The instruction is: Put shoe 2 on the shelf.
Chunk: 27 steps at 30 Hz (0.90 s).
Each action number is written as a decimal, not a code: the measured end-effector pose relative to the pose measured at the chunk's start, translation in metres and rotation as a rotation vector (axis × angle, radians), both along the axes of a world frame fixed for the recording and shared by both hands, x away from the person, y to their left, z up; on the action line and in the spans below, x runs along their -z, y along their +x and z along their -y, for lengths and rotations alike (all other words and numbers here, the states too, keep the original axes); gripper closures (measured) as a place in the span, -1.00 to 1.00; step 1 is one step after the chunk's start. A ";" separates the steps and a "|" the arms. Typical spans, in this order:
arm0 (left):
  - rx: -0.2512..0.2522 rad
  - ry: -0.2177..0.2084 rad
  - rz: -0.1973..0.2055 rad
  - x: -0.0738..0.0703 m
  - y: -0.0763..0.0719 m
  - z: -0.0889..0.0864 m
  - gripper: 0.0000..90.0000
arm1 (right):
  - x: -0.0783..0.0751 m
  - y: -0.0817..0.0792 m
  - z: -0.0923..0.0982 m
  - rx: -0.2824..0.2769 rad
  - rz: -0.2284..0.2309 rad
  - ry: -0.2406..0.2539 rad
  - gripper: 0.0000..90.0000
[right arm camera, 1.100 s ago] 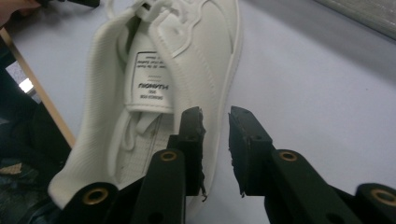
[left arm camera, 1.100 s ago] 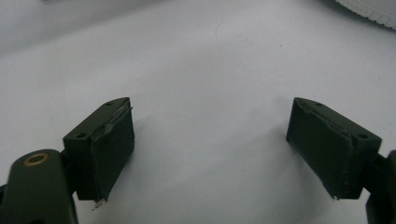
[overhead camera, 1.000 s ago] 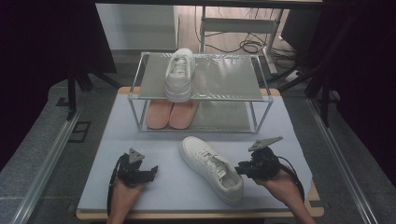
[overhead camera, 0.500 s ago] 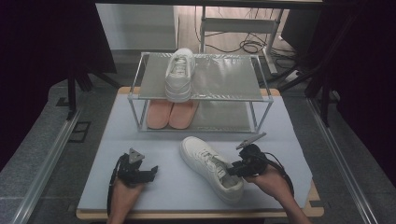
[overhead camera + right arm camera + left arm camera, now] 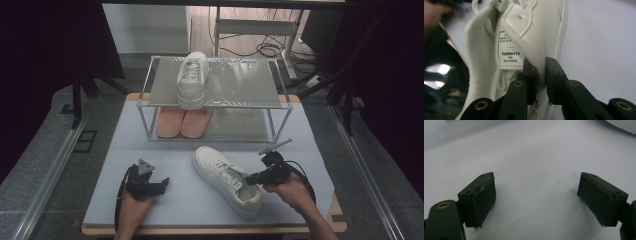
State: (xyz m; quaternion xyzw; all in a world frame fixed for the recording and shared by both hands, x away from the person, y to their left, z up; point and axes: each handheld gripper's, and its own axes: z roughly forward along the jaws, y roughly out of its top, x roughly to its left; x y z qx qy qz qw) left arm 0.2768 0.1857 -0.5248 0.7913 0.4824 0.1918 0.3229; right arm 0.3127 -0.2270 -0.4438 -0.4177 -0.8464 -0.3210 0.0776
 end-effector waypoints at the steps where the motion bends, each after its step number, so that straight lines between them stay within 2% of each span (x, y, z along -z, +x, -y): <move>1: 0.000 0.000 0.000 0.000 0.000 0.000 -0.66 | 0.001 0.001 0.003 0.013 -0.009 0.023 0.79; 4: 0.000 -0.001 -0.001 0.000 0.000 0.000 -0.66 | 0.002 0.002 0.009 0.035 -0.049 0.091 0.80; 13: -0.004 -0.004 0.001 0.000 0.000 0.000 -0.66 | 0.006 0.002 0.021 0.087 -0.126 0.234 0.82; 18: -0.004 -0.005 0.000 0.000 0.000 0.000 -0.66 | 0.005 0.001 0.026 0.101 -0.136 0.291 0.82; 23: -0.004 -0.004 0.000 0.000 0.000 0.000 -0.66 | 0.003 0.000 0.033 0.123 -0.167 0.370 0.82; 27: -0.004 -0.005 0.002 0.000 0.000 0.000 -0.66 | -0.003 -0.003 0.039 0.135 -0.169 0.421 0.82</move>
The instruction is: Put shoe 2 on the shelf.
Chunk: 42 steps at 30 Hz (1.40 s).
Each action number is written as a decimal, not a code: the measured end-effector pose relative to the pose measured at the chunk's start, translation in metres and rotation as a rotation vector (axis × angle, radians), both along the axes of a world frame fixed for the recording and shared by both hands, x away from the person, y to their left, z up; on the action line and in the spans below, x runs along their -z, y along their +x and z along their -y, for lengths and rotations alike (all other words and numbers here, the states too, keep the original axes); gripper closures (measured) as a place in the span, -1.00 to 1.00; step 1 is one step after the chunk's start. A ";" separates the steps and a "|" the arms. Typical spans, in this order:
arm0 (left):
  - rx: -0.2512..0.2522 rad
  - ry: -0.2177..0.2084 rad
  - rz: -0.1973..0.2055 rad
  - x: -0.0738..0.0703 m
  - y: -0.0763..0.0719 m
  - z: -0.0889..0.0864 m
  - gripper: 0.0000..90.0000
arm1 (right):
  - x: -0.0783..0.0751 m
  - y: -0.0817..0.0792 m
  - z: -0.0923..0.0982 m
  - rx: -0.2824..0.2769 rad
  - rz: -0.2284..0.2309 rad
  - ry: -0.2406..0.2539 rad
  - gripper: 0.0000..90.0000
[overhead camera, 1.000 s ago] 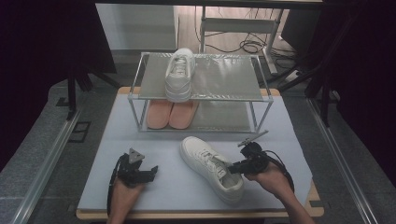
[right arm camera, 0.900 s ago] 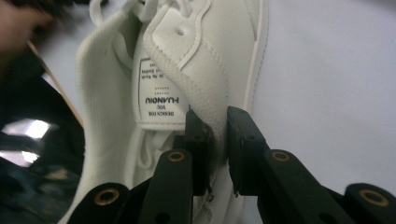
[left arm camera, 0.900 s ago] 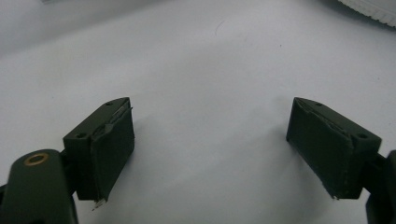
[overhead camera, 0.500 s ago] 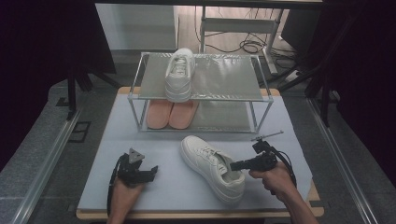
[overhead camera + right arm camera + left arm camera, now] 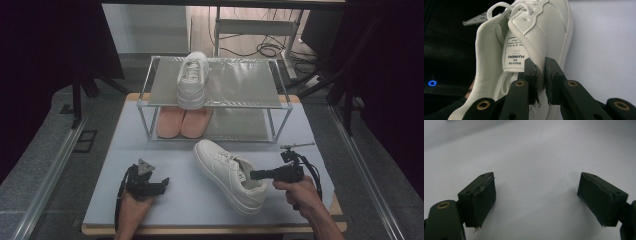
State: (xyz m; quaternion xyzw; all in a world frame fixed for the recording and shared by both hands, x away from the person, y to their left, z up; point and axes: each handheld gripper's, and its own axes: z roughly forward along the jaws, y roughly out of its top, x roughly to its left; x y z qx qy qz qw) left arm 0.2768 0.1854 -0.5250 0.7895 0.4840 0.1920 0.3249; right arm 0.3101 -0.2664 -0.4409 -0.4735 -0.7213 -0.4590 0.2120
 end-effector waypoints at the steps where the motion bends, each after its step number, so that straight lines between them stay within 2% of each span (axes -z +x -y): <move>1: 0.000 0.000 0.000 0.000 0.000 0.000 -0.66 | -0.002 -0.001 0.001 0.002 0.003 0.011 0.81; 12: -0.003 -0.004 0.000 0.000 0.000 0.000 -0.66 | -0.024 -0.005 0.016 0.060 0.009 0.150 0.81; 17: -0.001 -0.001 0.001 0.000 0.000 0.000 -0.66 | -0.036 -0.005 0.021 0.067 0.034 0.177 0.80; 31: 0.000 -0.001 0.000 0.000 0.000 0.000 -0.66 | -0.068 -0.004 0.033 0.101 0.056 0.260 0.80; 42: -0.001 -0.003 0.000 0.000 0.000 0.000 -0.66 | -0.096 0.005 0.040 0.175 0.088 0.280 0.80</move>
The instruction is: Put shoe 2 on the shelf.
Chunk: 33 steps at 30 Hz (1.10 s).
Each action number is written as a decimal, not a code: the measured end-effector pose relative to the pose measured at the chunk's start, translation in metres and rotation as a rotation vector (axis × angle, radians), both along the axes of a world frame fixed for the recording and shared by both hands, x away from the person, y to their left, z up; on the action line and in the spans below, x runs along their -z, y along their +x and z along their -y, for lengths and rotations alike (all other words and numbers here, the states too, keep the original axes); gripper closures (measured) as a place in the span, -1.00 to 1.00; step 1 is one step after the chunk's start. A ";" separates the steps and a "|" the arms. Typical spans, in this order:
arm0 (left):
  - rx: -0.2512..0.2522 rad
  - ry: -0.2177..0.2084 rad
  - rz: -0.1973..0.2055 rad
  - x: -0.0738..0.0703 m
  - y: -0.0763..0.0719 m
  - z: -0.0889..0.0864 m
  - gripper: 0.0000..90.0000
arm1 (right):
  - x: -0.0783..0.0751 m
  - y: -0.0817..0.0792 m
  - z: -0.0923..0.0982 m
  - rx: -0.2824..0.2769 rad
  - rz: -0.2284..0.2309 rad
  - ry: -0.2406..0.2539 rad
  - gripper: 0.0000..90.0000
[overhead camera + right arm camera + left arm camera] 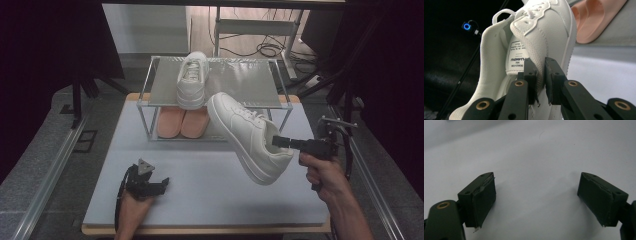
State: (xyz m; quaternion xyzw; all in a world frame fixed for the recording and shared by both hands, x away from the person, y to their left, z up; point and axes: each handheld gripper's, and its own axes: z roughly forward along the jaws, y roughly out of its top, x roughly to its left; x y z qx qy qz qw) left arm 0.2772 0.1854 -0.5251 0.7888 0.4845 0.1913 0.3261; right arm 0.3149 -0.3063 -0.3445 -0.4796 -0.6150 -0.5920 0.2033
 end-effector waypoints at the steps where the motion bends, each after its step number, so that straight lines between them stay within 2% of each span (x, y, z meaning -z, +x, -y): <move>1: 0.000 0.000 0.000 0.000 0.000 0.000 -0.66 | -0.001 0.002 0.000 0.012 -0.001 0.005 0.80; 8: 0.001 0.002 -0.002 0.000 0.000 0.000 -0.66 | -0.006 0.020 -0.002 0.080 -0.014 0.029 0.81; 17: 0.000 0.001 -0.002 0.000 0.000 0.000 -0.66 | -0.013 0.049 -0.012 0.174 -0.009 0.016 0.80; 24: 0.001 0.001 -0.003 0.000 0.000 0.000 -0.66 | -0.019 0.073 -0.023 0.263 -0.005 -0.019 0.80; 30: 0.001 0.000 -0.003 0.000 0.000 0.000 -0.66 | -0.023 0.093 -0.037 0.312 -0.012 -0.063 0.80; 33: 0.004 0.004 -0.004 0.000 0.000 -0.001 -0.66 | -0.024 0.102 -0.046 0.333 -0.001 -0.083 0.78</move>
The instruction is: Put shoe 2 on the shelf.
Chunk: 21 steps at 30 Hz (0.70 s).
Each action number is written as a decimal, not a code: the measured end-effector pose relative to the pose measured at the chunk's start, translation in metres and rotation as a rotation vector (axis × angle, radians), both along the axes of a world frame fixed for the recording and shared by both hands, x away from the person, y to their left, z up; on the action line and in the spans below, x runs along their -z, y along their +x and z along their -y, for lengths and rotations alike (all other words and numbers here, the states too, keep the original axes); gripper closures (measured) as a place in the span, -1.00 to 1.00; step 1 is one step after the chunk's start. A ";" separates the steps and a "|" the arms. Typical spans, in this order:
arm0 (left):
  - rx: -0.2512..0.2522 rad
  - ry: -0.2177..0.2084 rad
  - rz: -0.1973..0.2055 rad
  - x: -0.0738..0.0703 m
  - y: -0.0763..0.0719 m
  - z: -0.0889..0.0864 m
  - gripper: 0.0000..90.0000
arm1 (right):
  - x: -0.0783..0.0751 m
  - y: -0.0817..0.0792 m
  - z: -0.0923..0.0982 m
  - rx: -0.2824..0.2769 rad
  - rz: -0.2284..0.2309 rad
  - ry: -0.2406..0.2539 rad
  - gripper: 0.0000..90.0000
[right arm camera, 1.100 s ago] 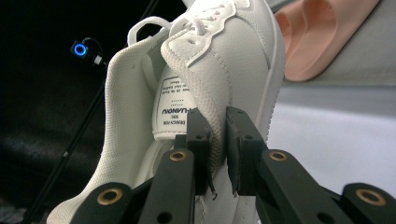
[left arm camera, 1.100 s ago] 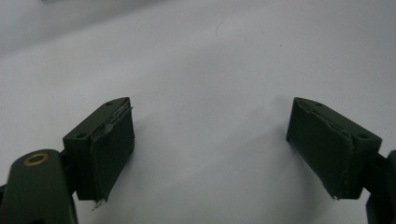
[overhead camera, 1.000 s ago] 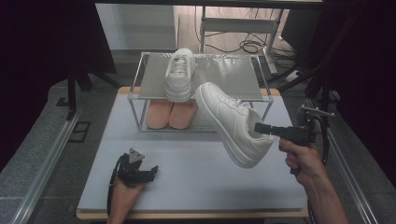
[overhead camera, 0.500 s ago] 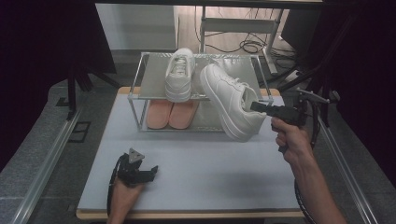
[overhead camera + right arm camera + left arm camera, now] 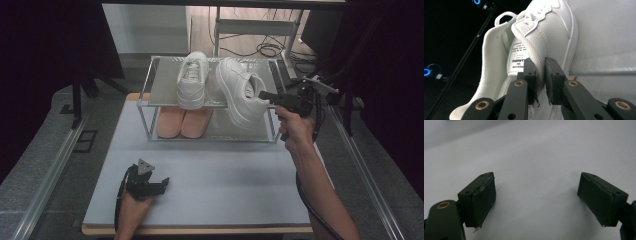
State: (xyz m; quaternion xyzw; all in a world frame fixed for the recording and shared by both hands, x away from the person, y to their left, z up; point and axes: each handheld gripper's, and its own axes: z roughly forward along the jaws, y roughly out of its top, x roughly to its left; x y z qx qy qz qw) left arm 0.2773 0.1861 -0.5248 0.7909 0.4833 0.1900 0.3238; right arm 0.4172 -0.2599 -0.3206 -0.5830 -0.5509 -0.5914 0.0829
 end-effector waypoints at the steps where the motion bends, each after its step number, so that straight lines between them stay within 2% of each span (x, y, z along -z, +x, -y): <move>1: -0.001 -0.001 0.002 0.000 0.000 0.000 -0.66 | -0.001 0.002 -0.003 0.006 0.002 -0.009 0.77; 5: 0.000 0.002 0.004 0.000 0.000 0.000 -0.66 | -0.008 0.007 -0.016 0.028 0.039 -0.046 0.66; 7: 0.000 0.002 0.004 0.000 0.000 0.000 -0.66 | -0.012 0.007 -0.025 0.011 0.058 -0.084 0.59; 10: 0.001 0.003 0.006 0.000 0.000 0.000 -0.66 | -0.015 0.006 -0.032 0.015 0.092 -0.099 0.45; 12: -0.002 -0.001 0.009 0.000 -0.001 0.001 -0.65 | -0.014 0.007 -0.030 0.019 0.098 -0.071 0.31; 15: 0.001 0.002 0.005 0.000 0.000 0.000 -0.65 | -0.014 0.007 -0.024 0.007 0.104 -0.035 0.23; 18: -0.002 0.000 0.010 0.000 -0.001 0.001 -0.65 | -0.021 0.003 -0.018 0.015 0.131 -0.090 0.19; 21: -0.002 0.000 0.010 0.000 -0.001 0.001 -0.65 | -0.027 -0.003 -0.009 0.008 0.159 -0.090 0.18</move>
